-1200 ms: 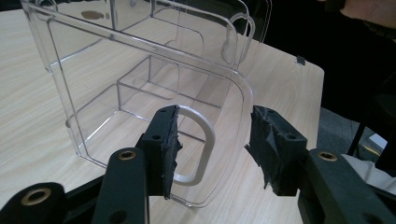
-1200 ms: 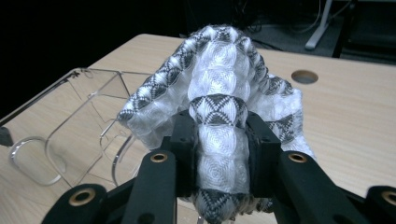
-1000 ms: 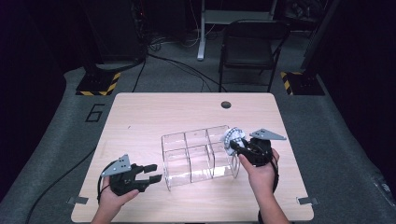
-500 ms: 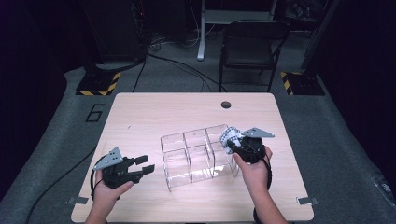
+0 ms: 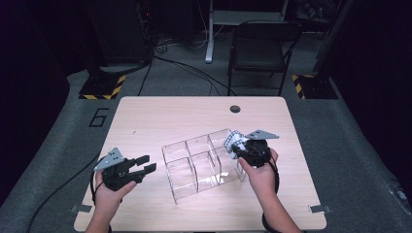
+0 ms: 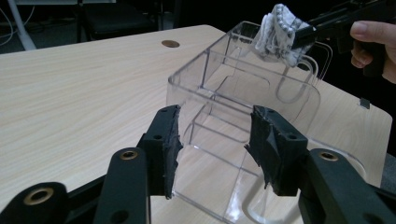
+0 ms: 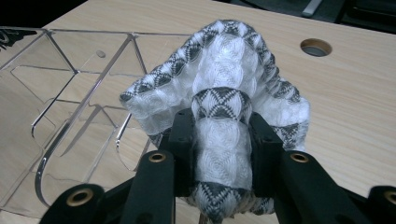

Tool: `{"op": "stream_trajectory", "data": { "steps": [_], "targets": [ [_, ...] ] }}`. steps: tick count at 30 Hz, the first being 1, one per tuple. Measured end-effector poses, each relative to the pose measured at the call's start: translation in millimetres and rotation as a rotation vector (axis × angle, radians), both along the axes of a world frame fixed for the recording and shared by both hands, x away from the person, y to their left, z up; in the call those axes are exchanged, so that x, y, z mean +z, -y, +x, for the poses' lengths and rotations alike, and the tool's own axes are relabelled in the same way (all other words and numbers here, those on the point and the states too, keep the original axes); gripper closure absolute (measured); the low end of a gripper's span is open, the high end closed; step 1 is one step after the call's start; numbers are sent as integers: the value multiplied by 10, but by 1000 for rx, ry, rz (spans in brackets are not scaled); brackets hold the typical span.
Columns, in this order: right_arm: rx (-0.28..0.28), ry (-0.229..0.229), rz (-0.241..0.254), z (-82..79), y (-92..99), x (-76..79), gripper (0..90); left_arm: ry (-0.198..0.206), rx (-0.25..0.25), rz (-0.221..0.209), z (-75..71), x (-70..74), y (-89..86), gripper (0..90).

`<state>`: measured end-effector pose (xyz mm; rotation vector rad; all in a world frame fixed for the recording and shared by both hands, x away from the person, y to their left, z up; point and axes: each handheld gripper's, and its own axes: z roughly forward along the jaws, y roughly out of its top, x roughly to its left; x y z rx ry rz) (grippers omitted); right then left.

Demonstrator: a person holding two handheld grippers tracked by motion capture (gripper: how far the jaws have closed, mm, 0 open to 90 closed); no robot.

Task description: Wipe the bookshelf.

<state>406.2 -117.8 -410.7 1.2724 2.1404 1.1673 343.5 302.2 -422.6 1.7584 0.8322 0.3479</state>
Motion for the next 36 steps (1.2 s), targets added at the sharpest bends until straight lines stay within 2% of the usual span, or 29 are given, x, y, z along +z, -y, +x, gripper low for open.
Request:
{"op": "stream_trajectory", "data": {
  "steps": [1,3,4,5,6,7,8,12,14,20,21,22,24,28,29,32,33,35,36],
  "targets": [
    [11,5,-20,34,-50,10,680,4,3,12,25,27,13,526],
    [27,0,-29,64,-90,18,679,3,-4,16,59,58,32,531],
    [32,3,-29,75,-102,18,678,3,-4,16,59,58,32,534],
    [39,-3,-24,88,-119,19,677,10,-15,43,110,97,60,541],
    [39,-3,-24,88,-119,19,677,10,-15,43,110,97,60,542],
    [48,-4,-25,105,-136,20,675,12,-13,52,147,121,86,542],
    [83,-6,-43,147,-161,29,672,7,-15,61,180,145,101,556],
    [116,-15,-55,212,-189,46,656,-5,-27,93,352,224,175,584],
    [124,-23,-58,232,-191,52,654,-10,-44,123,412,228,217,621],
    [142,-28,-53,272,-177,56,649,-33,-50,158,543,195,344,676],
    [142,-25,-59,279,-185,61,647,-35,-46,185,581,179,383,677],
    [142,-25,-59,279,-185,61,647,-35,-46,185,581,179,383,677],
    [142,-22,-60,282,-196,63,637,-35,-35,216,625,151,462,680],
    [150,-30,-67,287,-191,81,607,-40,-42,208,671,139,498,679],
    [146,-36,-56,283,-193,82,601,-40,-42,208,671,139,498,678],
    [154,-30,-63,287,-187,83,598,-49,-47,210,703,124,518,692],
    [157,-27,-70,289,-186,83,598,-58,-52,213,703,119,527,706],
    [159,-28,-73,288,-187,82,598,-49,-54,227,710,116,529,729],
    [165,-37,-80,292,-189,88,593,-54,-64,245,705,113,530,747]
  ]
}}
